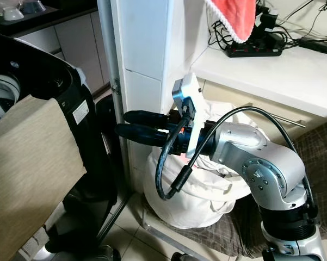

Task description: Clothes washing

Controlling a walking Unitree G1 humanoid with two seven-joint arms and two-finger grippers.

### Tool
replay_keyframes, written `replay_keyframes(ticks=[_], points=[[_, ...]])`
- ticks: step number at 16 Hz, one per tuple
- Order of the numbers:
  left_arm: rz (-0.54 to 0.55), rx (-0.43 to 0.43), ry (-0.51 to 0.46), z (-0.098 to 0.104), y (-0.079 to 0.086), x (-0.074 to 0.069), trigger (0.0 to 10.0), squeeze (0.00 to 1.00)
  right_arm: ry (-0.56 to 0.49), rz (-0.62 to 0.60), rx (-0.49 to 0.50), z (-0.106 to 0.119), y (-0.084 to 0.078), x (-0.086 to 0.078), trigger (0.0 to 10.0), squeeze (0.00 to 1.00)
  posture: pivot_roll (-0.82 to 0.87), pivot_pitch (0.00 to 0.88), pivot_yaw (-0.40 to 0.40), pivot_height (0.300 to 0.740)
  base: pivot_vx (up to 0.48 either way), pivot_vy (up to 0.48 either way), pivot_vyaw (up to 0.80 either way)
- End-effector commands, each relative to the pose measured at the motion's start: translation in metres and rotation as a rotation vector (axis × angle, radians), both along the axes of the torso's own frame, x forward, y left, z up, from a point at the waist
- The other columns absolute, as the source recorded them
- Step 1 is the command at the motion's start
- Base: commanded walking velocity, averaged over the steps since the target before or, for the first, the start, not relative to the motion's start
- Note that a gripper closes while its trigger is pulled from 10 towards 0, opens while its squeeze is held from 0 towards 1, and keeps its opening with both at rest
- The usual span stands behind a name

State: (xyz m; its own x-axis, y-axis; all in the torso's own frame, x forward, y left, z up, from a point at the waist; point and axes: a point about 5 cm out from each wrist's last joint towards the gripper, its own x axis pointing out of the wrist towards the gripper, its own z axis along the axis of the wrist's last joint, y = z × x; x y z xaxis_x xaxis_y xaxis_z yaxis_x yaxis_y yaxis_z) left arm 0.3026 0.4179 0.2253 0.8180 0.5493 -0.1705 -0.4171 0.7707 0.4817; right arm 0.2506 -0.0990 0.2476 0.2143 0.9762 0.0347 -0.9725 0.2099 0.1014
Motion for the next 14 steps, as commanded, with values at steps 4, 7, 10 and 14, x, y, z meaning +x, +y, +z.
replay_keyframes(ticks=[4, 7, 10, 14], points=[[-0.043, -0.039, -0.034, 0.014, -0.004, 0.003, 10.0, 1.0, -0.011, -0.03, -0.024, -0.001, -0.003, 0.003, 10.0, 0.0, -0.04, 0.032, 0.015, 0.74, 0.0, 0.0, 0.0], [-0.016, 0.164, -0.183, 0.046, -0.005, 0.004, 10.0, 1.0, -0.014, -0.176, -0.055, -0.006, -0.011, 0.014, 10.0, 0.0, -0.05, 0.03, 0.012, 0.74, 0.0, 0.0, 0.0], [-0.147, 0.118, -0.061, 0.034, -0.021, 0.009, 10.0, 0.0, 0.013, -0.322, -0.107, -0.018, -0.022, 0.023, 10.0, 0.0, -0.04, 0.027, 0.007, 0.74, 0.0, 0.0, 0.0], [-0.367, -0.035, -0.13, 0.032, -0.061, 0.024, 10.0, 0.0, 0.016, -0.495, -0.133, -0.026, -0.035, 0.032, 10.0, 0.0, -0.04, 0.025, 0.0, 0.74, 0.0, 0.0, 0.0]])
